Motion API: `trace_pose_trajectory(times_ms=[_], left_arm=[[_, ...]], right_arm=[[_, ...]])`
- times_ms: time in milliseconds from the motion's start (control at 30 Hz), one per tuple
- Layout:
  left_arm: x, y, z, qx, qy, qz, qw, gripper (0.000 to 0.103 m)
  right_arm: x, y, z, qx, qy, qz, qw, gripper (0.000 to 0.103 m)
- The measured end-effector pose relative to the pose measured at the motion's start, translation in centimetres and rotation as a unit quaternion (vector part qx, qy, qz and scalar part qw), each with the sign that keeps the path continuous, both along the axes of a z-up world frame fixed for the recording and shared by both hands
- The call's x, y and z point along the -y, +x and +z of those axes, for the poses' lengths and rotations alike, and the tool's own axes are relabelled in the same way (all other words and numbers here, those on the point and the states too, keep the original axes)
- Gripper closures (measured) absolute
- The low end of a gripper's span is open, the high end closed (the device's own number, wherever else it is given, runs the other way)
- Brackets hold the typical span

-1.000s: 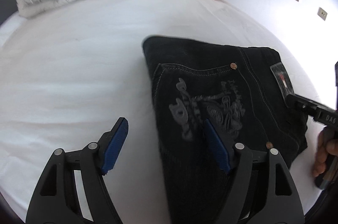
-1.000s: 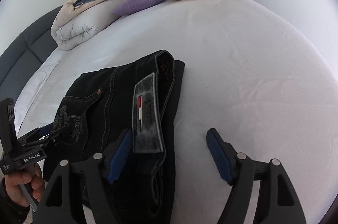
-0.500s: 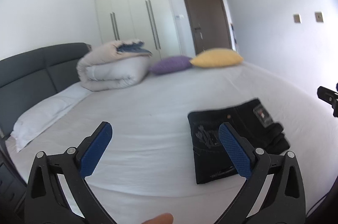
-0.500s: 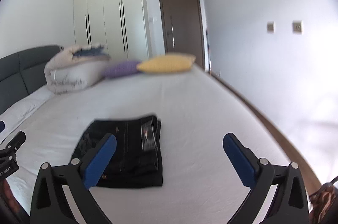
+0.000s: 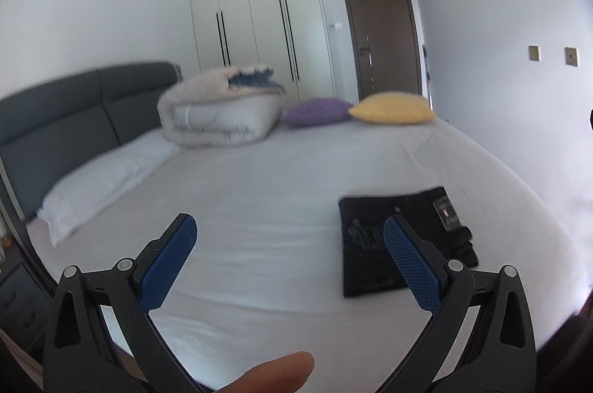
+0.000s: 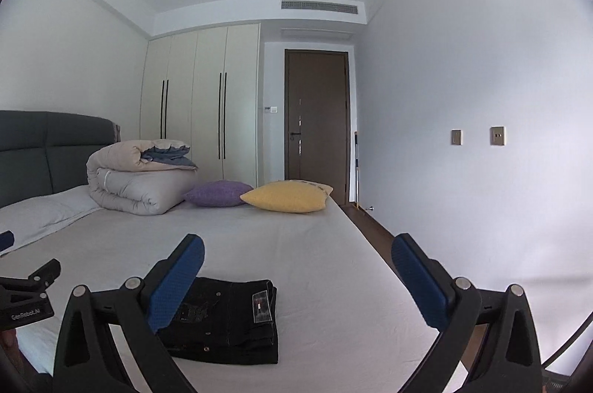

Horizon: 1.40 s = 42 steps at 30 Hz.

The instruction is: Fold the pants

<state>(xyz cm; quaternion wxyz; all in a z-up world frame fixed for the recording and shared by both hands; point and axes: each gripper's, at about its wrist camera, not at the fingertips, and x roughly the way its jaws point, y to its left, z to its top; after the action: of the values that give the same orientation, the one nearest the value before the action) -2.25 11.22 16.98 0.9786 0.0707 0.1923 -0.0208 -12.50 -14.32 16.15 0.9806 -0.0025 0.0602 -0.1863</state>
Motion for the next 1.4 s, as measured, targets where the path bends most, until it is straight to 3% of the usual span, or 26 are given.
trace_pose_trajectory(times_ms=[100,300,533,900,1400], left_arm=[[0.6,-0.3,-1.8,-0.047,-0.003,-0.011,0.9988,0.0],[1.8,0.7,-5.9,-0.117,0.008,-0.027,0.9928,0.0],[1.0,2.7,-9.8,-0.179,-0.023,-0.02,0.9834,0.0],[0.0,3.3,-12.5,-0.199,-0.03,-0.015,0.9794,0.0],[-1.1,3.9,-14.0,-0.215,-0.046,-0.006,0.9755,0.0]], right_arm=[[-0.3,0.1,-0.7,-0.055,0.023,0.017,0.998,0.0],[-0.2,1.6,-5.2,-0.131,0.076,0.026,0.988,0.0],[-1.7,2.4,-9.2,-0.186,0.094,0.035,0.977,0.0],[-5.0,3.4,-12.4,-0.249,0.085,0.064,0.963,0.0],[-5.1,3.9,-14.1,-0.282,0.113,0.065,0.951,0.0]])
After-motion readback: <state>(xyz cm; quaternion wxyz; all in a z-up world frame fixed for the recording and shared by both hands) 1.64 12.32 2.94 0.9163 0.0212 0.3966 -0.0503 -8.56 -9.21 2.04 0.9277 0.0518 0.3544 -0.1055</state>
